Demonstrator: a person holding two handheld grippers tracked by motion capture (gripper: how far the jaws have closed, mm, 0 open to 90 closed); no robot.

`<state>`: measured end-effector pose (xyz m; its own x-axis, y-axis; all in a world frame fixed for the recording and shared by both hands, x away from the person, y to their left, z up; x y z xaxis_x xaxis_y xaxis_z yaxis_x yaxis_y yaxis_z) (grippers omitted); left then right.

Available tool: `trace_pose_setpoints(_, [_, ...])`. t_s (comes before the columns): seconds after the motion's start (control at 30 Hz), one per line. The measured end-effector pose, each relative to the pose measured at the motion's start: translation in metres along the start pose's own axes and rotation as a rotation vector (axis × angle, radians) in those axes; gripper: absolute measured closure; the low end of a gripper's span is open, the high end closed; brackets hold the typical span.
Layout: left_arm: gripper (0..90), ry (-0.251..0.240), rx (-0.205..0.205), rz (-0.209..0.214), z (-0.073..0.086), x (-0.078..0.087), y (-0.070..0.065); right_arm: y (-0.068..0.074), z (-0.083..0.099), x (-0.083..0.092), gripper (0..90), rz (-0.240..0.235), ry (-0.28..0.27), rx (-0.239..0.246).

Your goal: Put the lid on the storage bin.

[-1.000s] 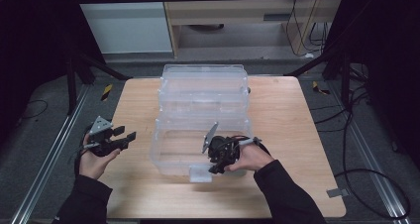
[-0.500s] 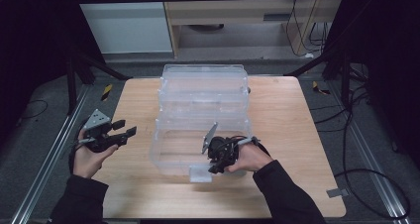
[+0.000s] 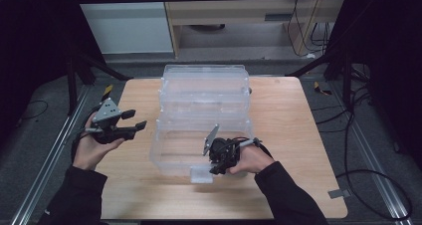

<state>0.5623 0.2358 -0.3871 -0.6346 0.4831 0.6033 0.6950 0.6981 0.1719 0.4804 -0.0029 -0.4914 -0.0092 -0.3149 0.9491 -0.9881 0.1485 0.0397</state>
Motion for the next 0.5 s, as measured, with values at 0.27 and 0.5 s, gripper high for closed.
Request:
trace_pose_setpoints(0.27, [41.6,0.024,-0.105,0.022,-0.025,-0.004,-0.004,0.0,0.0,0.0,70.9,0.002,-0.002,0.007])
trace_pose_setpoints(0.5, [40.3,0.065,-0.21,0.027,-0.04,-0.012,-0.01,0.001,0.0,0.0,71.1,0.007,-0.004,0.012])
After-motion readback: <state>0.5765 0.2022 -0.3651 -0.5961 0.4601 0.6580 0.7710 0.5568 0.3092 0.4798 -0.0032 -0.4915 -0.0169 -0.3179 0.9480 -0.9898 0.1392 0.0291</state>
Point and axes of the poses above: each handheld gripper's, and its own axes: x roughly backward along the jaws, z roughly out of its underside, y roughly to its left, the point moved 10 cm from there along -x, roughly forward along the jaws, and after that the axes turned 6 degrees about y, right-handed, at the moved point
